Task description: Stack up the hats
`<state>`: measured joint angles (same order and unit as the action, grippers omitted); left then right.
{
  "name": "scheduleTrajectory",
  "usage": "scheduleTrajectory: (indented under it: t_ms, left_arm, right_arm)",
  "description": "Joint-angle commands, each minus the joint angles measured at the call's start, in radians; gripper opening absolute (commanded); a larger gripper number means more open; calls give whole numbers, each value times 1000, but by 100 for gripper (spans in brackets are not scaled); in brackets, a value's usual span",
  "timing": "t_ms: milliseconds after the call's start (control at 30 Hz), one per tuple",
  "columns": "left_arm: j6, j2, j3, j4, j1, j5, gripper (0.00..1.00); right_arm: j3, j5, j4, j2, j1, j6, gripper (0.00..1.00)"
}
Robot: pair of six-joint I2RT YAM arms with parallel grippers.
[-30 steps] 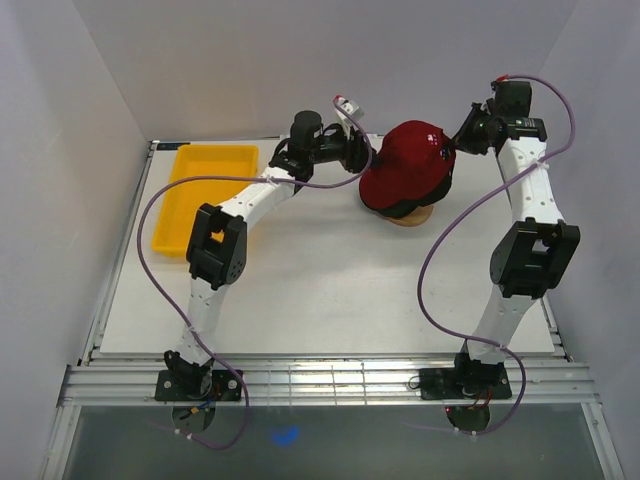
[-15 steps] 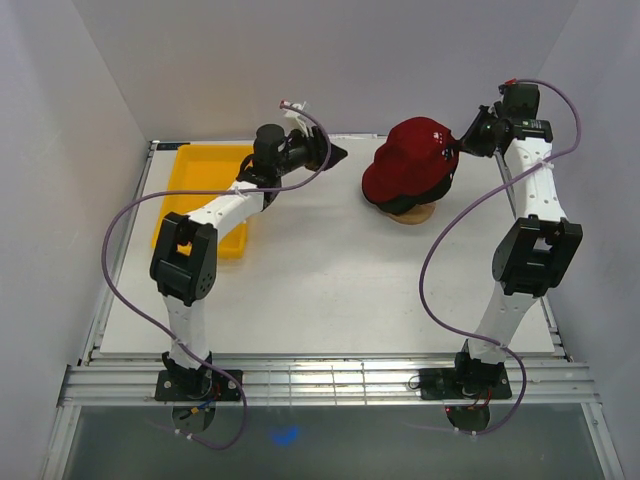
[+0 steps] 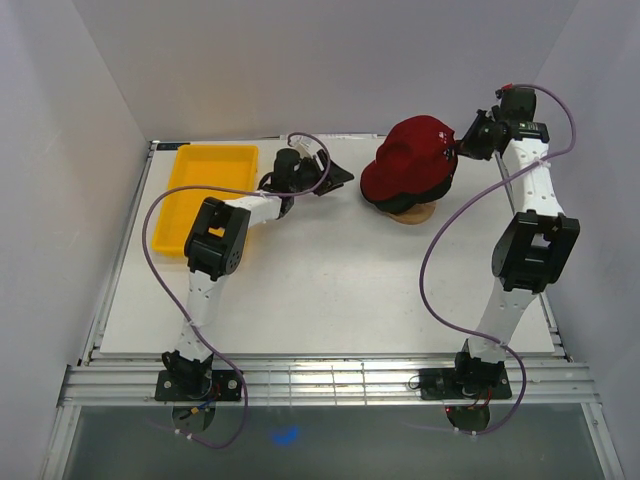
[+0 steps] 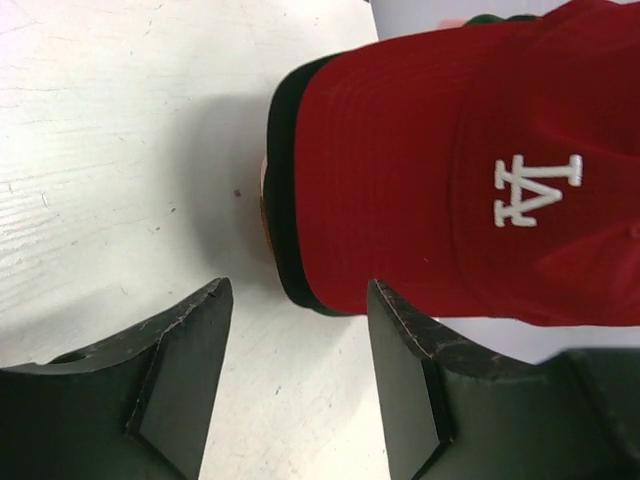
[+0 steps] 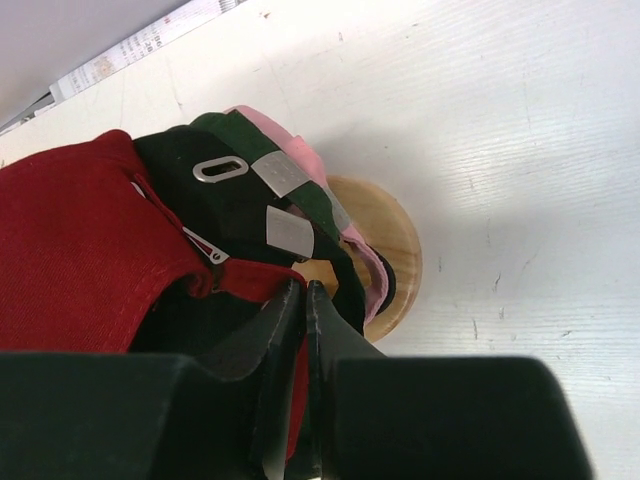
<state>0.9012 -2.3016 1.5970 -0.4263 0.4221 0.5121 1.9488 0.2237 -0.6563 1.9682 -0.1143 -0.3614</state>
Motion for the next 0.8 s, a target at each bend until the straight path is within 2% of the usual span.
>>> scheduleTrajectory:
  t_ms: [0, 367, 767]
  left_arm:
    - [74, 8, 84, -54, 9, -4, 67]
    - [59, -59, 193, -49, 41, -43, 67]
    - [36, -41, 147, -46, 67, -78, 66]
  right_arm:
    - [27, -17, -6, 49, -22, 26, 11]
    - [21, 19, 24, 72, -22, 15, 11]
    - [-30, 43, 56, 72, -22, 10, 11]
